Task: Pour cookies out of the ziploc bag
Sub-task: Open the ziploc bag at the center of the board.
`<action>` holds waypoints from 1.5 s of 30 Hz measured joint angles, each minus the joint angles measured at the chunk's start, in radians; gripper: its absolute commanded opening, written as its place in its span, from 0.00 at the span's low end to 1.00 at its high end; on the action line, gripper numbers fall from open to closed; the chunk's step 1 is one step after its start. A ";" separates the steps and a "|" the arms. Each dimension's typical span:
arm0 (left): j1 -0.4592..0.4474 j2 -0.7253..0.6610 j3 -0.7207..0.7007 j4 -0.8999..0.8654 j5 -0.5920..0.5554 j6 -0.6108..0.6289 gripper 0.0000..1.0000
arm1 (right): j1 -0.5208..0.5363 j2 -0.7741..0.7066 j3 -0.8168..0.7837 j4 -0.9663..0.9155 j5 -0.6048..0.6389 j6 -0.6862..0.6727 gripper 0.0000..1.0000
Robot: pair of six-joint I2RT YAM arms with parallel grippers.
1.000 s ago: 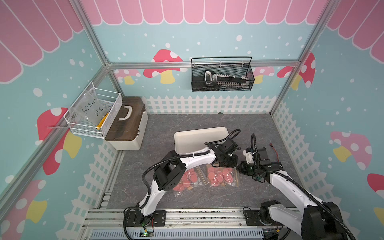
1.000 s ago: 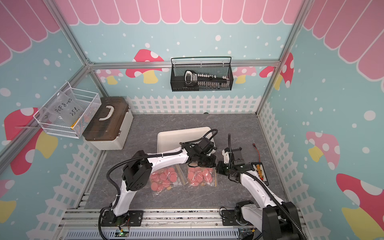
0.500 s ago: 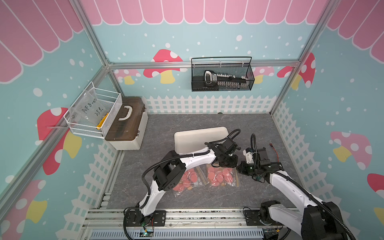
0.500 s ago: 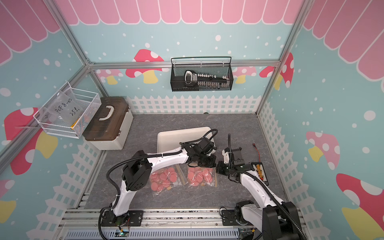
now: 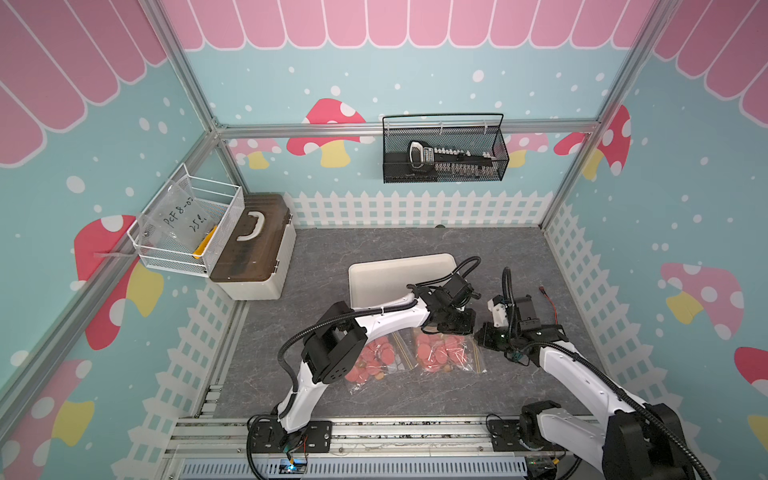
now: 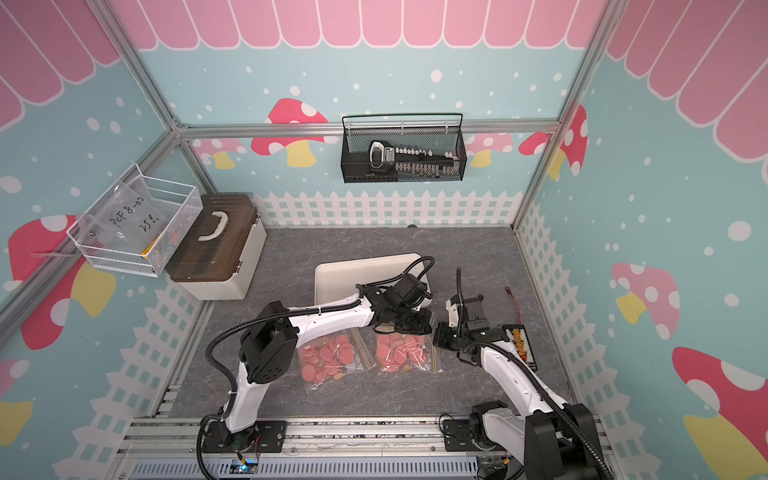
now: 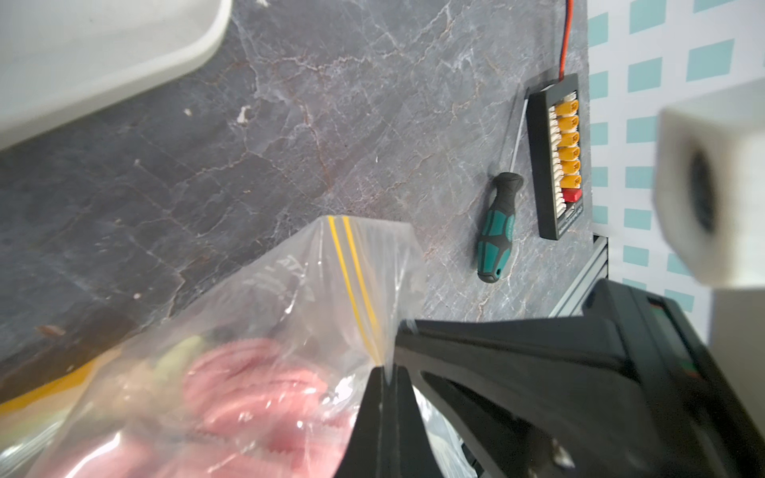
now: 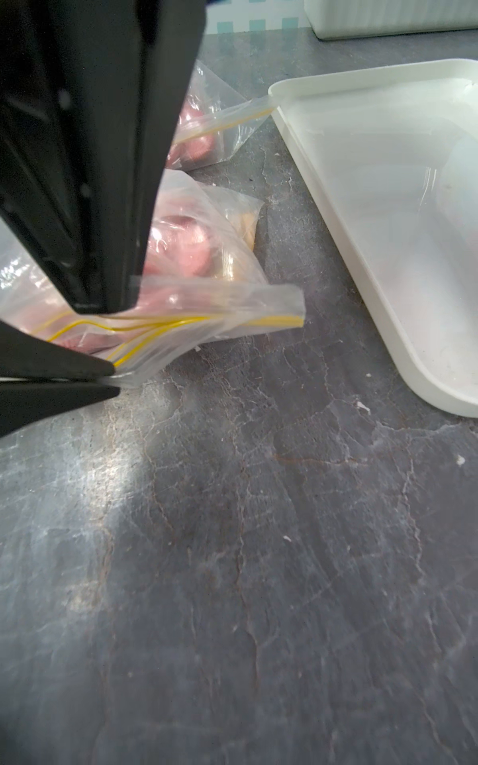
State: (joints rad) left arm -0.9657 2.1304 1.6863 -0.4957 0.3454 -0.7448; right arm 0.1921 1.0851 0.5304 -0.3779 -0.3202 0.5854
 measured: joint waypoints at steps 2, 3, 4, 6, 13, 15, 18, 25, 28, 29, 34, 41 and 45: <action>0.000 -0.007 -0.001 0.000 0.003 0.000 0.00 | 0.000 0.000 0.000 0.000 0.008 0.000 0.00; 0.000 -0.013 -0.002 -0.001 0.003 0.000 0.00 | 0.000 0.000 0.000 0.001 0.011 0.001 0.00; 0.000 -0.017 -0.003 -0.001 0.004 0.000 0.00 | 0.000 0.000 0.001 0.000 0.014 0.001 0.00; 0.000 -0.026 -0.004 0.000 0.006 0.000 0.00 | 0.000 0.000 0.003 0.001 0.017 0.003 0.00; 0.000 -0.050 -0.011 0.000 0.007 0.000 0.00 | 0.000 0.000 0.008 0.001 0.031 0.007 0.00; 0.000 -0.055 -0.016 0.000 0.006 0.000 0.00 | 0.000 0.000 0.010 0.000 0.036 0.007 0.00; 0.000 -0.066 -0.028 0.000 0.006 0.000 0.00 | 0.000 0.000 0.020 -0.004 0.040 0.007 0.00; 0.004 -0.100 -0.049 0.000 -0.001 0.000 0.00 | 0.000 0.001 0.047 -0.004 0.040 0.003 0.00; 0.004 -0.107 -0.050 0.000 -0.001 0.000 0.00 | 0.000 0.011 0.058 -0.004 0.040 -0.008 0.00; 0.004 -0.108 -0.050 0.000 -0.001 0.000 0.00 | 0.000 0.014 0.060 -0.004 0.040 -0.011 0.00; 0.011 -0.113 -0.050 0.000 0.000 0.000 0.00 | 0.000 0.017 0.068 -0.005 0.039 -0.033 0.00; 0.030 -0.119 -0.050 -0.001 0.003 0.006 0.00 | 0.000 0.031 0.095 -0.005 0.032 -0.053 0.00; 0.037 -0.138 -0.050 -0.008 0.006 0.021 0.00 | 0.000 0.044 0.109 -0.005 0.022 -0.070 0.00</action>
State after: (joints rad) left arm -0.9283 1.9926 1.6363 -0.5037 0.3519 -0.7235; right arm 0.1917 1.1290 0.6392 -0.3824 -0.2985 0.5152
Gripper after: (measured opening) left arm 0.046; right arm 0.048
